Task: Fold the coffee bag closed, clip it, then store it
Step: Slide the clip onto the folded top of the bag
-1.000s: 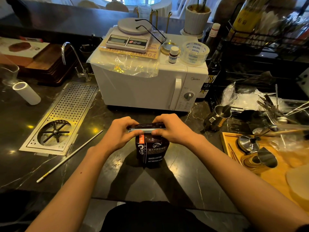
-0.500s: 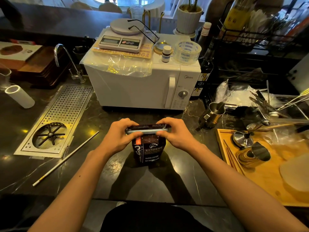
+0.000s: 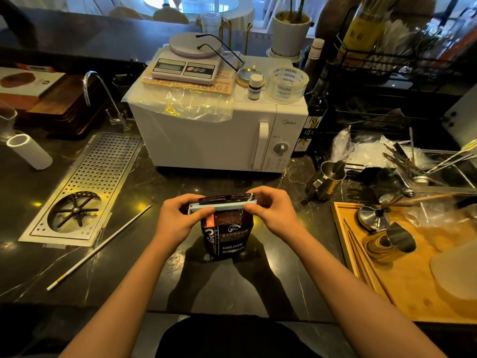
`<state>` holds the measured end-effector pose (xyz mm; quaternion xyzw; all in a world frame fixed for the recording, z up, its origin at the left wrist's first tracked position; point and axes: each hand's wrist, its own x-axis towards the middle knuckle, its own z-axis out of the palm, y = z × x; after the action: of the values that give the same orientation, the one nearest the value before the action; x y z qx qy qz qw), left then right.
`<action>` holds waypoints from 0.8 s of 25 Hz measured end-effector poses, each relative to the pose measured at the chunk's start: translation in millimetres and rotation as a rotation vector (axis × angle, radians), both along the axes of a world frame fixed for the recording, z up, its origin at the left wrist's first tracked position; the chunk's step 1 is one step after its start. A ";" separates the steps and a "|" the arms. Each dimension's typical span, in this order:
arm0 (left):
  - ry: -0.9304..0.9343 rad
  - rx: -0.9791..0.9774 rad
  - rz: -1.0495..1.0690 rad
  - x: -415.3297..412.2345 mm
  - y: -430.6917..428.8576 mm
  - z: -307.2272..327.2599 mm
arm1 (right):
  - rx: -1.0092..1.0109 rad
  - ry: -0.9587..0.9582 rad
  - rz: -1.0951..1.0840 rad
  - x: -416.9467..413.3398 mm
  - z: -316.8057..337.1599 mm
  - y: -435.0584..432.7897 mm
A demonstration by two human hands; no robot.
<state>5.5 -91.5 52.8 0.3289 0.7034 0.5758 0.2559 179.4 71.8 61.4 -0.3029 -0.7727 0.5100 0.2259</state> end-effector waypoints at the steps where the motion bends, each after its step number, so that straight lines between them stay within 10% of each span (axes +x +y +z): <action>1: -0.075 0.026 0.036 2.6 -0.3 -2.9 | -0.025 0.027 -0.019 -0.1 -2.5 -0.8; 7: -0.405 0.132 0.222 17.2 7.1 -15.1 | -0.222 0.135 -0.065 -0.6 -9.1 -0.2; 20: -0.387 0.176 0.050 14.2 14.2 -20.9 | -0.356 0.178 0.066 -4.4 -6.7 -2.2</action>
<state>19.7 -77.2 31.9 0.2154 0.5962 0.6935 0.3423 175.1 69.6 54.7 -0.2663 -0.6569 0.6704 0.2193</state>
